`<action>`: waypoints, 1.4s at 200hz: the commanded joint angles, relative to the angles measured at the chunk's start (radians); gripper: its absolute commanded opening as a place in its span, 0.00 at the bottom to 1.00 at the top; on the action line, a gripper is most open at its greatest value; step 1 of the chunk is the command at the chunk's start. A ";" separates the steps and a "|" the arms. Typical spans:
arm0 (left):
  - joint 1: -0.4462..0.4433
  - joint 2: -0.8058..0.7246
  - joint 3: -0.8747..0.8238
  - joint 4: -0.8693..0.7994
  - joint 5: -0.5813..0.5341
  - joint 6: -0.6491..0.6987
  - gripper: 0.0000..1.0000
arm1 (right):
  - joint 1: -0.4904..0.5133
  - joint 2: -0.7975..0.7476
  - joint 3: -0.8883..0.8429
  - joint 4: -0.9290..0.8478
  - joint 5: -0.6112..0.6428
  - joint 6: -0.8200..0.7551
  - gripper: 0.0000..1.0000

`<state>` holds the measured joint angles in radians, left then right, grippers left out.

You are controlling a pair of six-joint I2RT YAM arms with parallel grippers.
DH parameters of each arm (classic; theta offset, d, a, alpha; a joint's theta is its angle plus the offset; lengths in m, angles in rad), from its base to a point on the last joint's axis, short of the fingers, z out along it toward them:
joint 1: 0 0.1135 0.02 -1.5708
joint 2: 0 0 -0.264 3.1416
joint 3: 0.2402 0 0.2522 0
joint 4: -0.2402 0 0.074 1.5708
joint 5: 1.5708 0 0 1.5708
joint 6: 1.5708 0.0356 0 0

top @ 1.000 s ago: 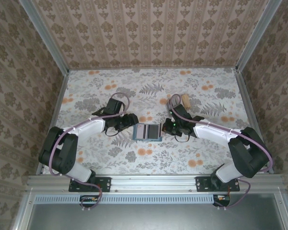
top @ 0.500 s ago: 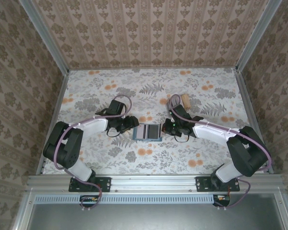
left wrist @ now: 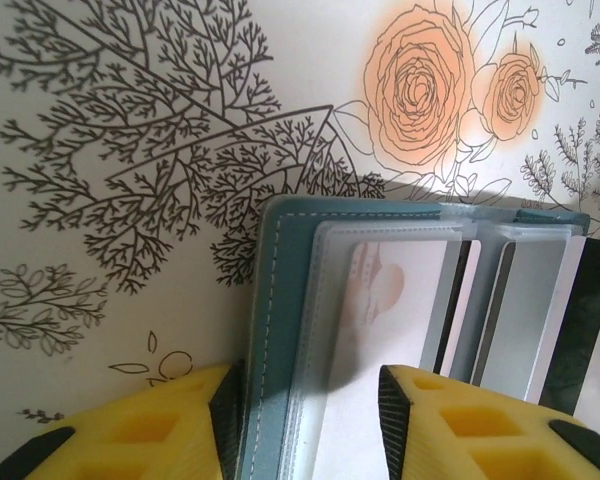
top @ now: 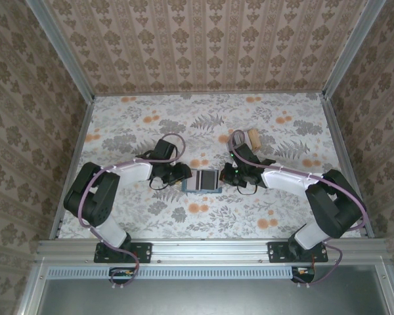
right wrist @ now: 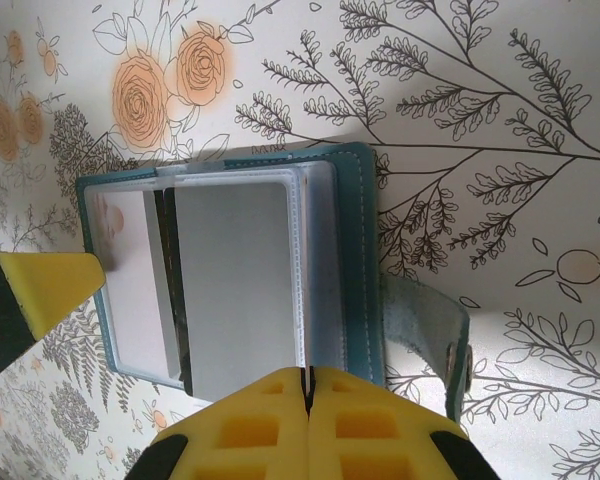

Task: Put the credit cards into the card holder
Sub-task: Turn over the card slot in the card holder.

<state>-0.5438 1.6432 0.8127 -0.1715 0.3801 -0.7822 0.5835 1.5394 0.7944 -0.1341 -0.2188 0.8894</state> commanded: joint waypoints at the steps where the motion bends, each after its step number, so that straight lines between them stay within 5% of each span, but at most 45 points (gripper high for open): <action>1: -0.010 0.012 0.003 0.011 0.003 -0.002 0.41 | 0.007 -0.016 0.022 0.006 -0.033 0.003 0.01; 140: -0.037 0.014 0.009 0.021 0.004 -0.015 0.30 | 0.018 -0.070 0.052 -0.039 -0.001 -0.008 0.03; 280: -0.063 -0.073 -0.046 0.060 -0.055 -0.091 0.28 | 0.042 0.051 0.092 0.040 -0.114 -0.013 0.03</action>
<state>-0.6025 1.6215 0.7910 -0.1043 0.3710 -0.8398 0.6201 1.5597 0.8566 -0.1062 -0.2958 0.8886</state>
